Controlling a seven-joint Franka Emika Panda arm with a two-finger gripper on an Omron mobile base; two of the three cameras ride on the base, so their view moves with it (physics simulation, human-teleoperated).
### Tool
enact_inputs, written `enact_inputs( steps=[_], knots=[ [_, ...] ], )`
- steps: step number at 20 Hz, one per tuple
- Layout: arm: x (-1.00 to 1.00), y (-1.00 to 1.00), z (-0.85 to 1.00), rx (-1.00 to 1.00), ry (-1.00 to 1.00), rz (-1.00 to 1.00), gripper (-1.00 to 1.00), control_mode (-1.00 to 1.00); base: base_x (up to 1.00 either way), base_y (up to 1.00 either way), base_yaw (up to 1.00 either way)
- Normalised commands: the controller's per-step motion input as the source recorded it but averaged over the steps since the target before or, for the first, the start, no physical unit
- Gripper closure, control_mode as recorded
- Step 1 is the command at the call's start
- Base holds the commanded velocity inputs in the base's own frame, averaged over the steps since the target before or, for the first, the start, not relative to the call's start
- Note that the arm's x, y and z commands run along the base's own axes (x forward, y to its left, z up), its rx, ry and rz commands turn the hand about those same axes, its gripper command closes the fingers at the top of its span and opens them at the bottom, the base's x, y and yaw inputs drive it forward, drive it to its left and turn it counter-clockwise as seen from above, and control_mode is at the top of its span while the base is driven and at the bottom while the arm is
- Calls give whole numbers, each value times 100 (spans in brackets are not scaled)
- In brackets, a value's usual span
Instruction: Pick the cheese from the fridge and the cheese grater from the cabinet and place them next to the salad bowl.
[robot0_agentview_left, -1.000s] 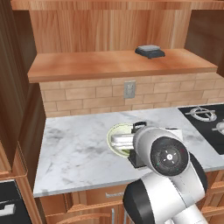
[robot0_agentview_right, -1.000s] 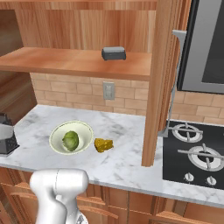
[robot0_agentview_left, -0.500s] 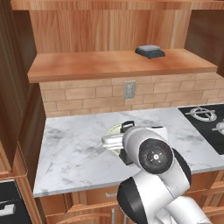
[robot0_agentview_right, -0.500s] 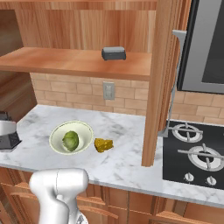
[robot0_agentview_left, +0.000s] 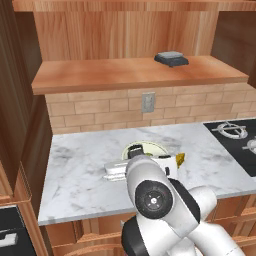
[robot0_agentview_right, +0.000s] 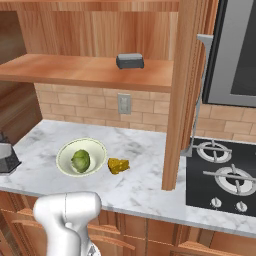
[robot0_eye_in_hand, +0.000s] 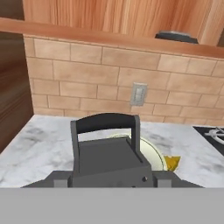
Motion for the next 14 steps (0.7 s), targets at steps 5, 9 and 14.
enact_inputs(
  steps=[5, 9, 14],
  knots=[
    [21, -6, -56, 6, -11, 0, 100, -100, 0, 0, 0],
    [20, -21, -40, 3, -12, 2, 100, -100, 0, 0, 0],
    [7, -29, -34, 3, -10, 5, 100, -100, 0, 0, 0]
  ],
)
